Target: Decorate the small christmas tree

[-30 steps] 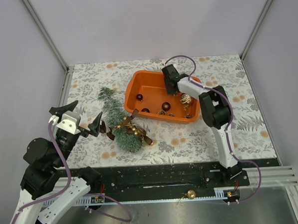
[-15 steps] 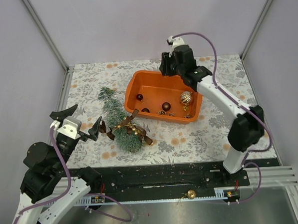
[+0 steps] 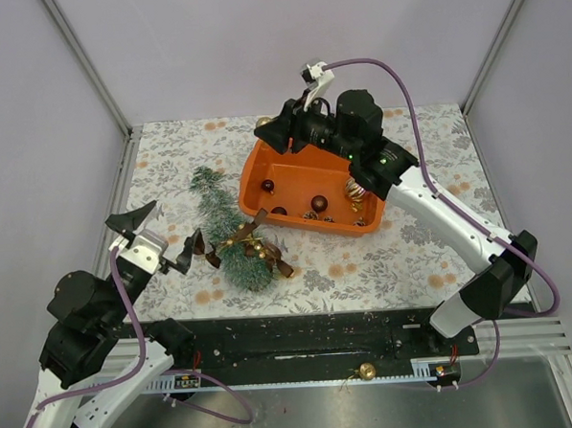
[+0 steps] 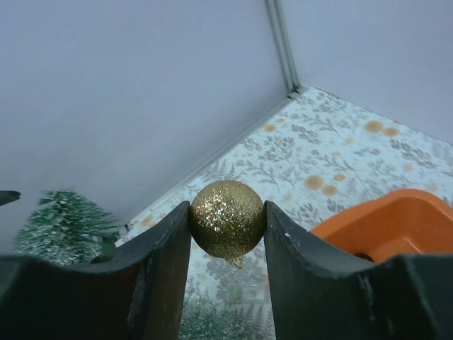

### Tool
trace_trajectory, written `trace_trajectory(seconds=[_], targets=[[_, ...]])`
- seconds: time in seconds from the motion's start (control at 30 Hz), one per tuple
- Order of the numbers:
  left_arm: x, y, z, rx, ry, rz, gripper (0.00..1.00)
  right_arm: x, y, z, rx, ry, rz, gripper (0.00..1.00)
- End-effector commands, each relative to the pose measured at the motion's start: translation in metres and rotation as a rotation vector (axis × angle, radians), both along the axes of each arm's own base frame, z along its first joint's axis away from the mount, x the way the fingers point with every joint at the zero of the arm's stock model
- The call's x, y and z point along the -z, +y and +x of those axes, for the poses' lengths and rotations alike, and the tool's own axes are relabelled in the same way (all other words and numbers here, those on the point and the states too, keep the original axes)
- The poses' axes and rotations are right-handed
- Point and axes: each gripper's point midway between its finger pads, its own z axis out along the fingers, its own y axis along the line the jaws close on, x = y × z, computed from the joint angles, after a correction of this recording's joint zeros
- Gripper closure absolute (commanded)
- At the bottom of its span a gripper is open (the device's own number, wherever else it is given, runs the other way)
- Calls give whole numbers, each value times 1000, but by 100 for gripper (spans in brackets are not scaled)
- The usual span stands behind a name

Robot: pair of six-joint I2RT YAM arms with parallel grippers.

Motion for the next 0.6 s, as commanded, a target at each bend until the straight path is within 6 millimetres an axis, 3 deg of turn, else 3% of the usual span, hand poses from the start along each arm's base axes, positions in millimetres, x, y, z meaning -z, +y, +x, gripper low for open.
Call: trace_trajectory(seconds=[0.0,0.23,0.57], targets=[[-35,-2,-8,41,-111,2,1,-62,4,-40,-162,-94,193,73],[-36,-7,-8,62,-123,8,1,-84,26,-65,-298,-114,263,73],[-28,-8,-7,63,-107,15,1,-104,49,-83,-438,-111,341,74]])
